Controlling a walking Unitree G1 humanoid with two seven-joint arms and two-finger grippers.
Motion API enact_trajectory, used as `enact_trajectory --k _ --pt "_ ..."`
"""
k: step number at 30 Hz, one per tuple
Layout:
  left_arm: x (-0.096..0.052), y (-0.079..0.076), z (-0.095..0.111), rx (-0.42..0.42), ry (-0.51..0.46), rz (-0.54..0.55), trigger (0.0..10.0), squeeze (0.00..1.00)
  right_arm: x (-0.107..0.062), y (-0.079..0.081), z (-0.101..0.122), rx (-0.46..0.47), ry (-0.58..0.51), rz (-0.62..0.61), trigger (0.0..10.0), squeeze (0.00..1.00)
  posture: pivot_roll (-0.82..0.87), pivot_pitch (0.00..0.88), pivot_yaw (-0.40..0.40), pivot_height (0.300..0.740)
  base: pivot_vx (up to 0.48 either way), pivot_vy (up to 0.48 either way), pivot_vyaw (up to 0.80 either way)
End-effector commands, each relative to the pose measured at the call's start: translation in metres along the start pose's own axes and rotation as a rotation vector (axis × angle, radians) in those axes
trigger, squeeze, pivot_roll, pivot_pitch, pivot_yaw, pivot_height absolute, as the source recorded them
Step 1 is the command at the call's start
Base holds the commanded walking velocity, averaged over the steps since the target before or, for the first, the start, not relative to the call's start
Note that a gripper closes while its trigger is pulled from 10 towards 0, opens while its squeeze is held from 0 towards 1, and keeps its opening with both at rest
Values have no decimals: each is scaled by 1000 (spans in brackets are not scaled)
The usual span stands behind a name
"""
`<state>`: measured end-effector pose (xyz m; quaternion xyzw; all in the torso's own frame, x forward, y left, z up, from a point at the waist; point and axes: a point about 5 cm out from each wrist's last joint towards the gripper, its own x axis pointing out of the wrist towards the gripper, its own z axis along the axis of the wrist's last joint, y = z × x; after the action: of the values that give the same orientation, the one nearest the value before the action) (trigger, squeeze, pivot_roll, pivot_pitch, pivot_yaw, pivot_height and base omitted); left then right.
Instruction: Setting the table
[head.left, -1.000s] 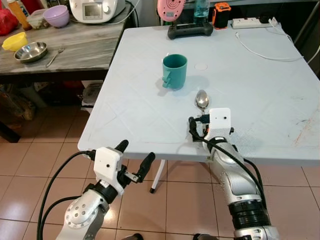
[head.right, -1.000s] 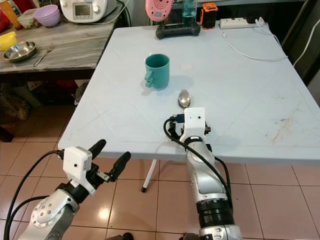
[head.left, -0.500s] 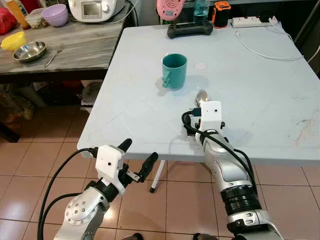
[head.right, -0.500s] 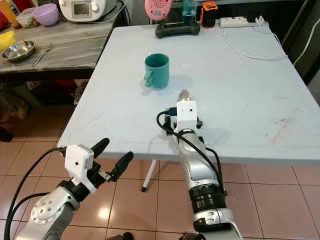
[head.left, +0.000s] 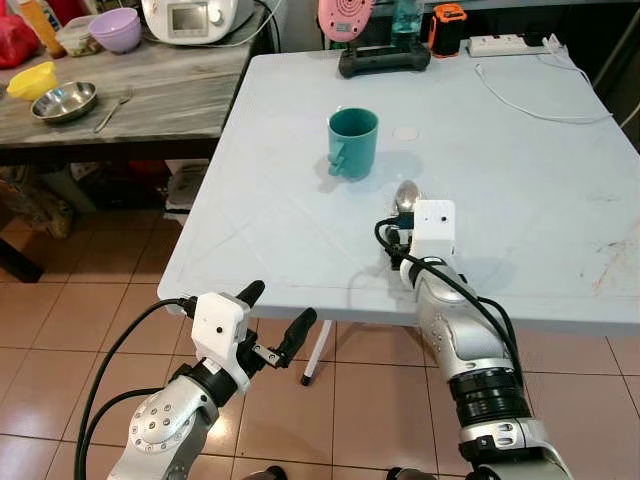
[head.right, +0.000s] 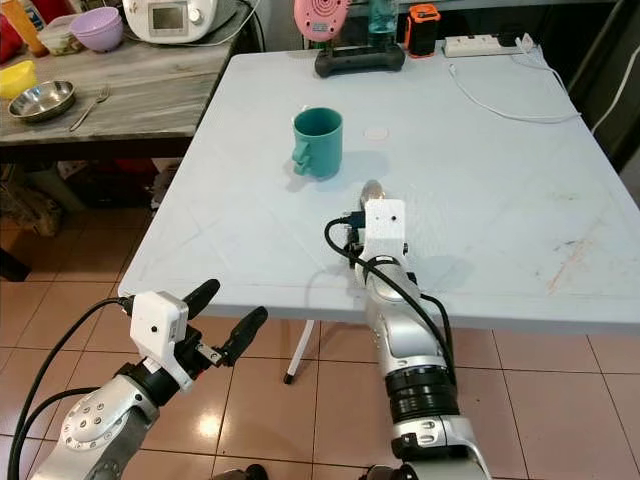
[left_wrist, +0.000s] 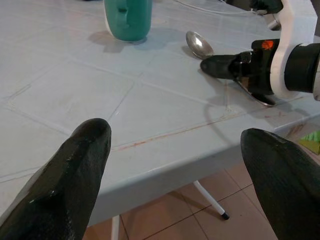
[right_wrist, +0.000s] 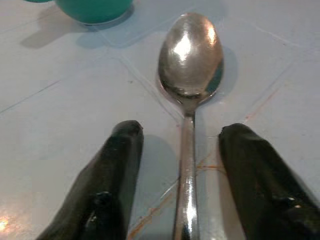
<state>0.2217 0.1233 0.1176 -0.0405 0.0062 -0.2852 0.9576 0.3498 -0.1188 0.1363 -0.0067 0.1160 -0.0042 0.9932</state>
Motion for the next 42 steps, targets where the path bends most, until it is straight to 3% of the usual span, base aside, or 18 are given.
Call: enact_trajectory --k 1,17,31,42 --pt "-1 1 1 10 7 -9 10000 0 -3 -9 -28 23 130 -32 0 0 -84 175 110 740 0 0 0" --pt "-1 0 -1 6 16 -16 10000 0 -10 -10 -44 38 198 -16 0 0 -84 174 109 740 0 0 0" --pt "3 -2 -2 -1 8 -8 10000 0 -12 -13 -44 35 204 -4 0 0 -121 184 102 740 0 0 0" --pt "4 -2 -3 -9 21 -40 10000 0 -15 -10 -43 44 191 -11 0 0 -177 208 159 740 0 0 0"
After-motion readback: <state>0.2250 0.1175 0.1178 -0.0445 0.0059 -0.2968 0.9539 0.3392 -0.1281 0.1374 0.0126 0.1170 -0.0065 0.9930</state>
